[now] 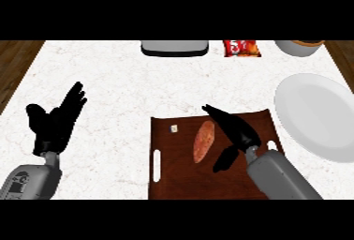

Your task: Pick the sweet potato from the tray and place it in the plate

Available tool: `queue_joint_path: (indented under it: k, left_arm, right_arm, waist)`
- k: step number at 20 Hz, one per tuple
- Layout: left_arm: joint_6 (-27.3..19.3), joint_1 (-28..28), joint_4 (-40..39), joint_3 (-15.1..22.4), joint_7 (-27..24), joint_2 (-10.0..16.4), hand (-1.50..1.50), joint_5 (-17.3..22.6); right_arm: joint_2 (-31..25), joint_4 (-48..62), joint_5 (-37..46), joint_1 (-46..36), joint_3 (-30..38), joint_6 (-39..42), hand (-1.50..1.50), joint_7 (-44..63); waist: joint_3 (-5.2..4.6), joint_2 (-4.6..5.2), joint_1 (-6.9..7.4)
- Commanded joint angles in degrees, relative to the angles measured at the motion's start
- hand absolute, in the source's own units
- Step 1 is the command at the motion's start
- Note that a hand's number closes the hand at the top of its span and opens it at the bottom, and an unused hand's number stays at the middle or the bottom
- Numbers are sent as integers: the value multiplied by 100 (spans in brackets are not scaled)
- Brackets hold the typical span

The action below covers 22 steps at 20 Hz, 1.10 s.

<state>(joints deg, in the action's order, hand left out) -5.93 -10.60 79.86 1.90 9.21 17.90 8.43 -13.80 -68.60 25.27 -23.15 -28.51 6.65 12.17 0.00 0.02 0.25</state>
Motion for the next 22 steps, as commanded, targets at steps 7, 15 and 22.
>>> queue_joint_path:
  k: [7, 15, 22]
  left_arm:
    - [233, 128, -183, -256, -333, -356, 0, -332]
    - [451, 269, 252, -411, 188, -286, 0, -299]
    - [132, 1, 175, -324, 192, -553, 0, -590]
  right_arm:
    - [571, 768, 929, -221, 629, 242, -150, -202]
    - [856, 924, 1350, -247, 524, 680, -150, -246]
    - [1046, 1642, 1605, -180, 480, 201, 150, -1402]
  waist:
    - [0, -1, -9]
    - [0, -5, -11]
    - [2, 7, -5]
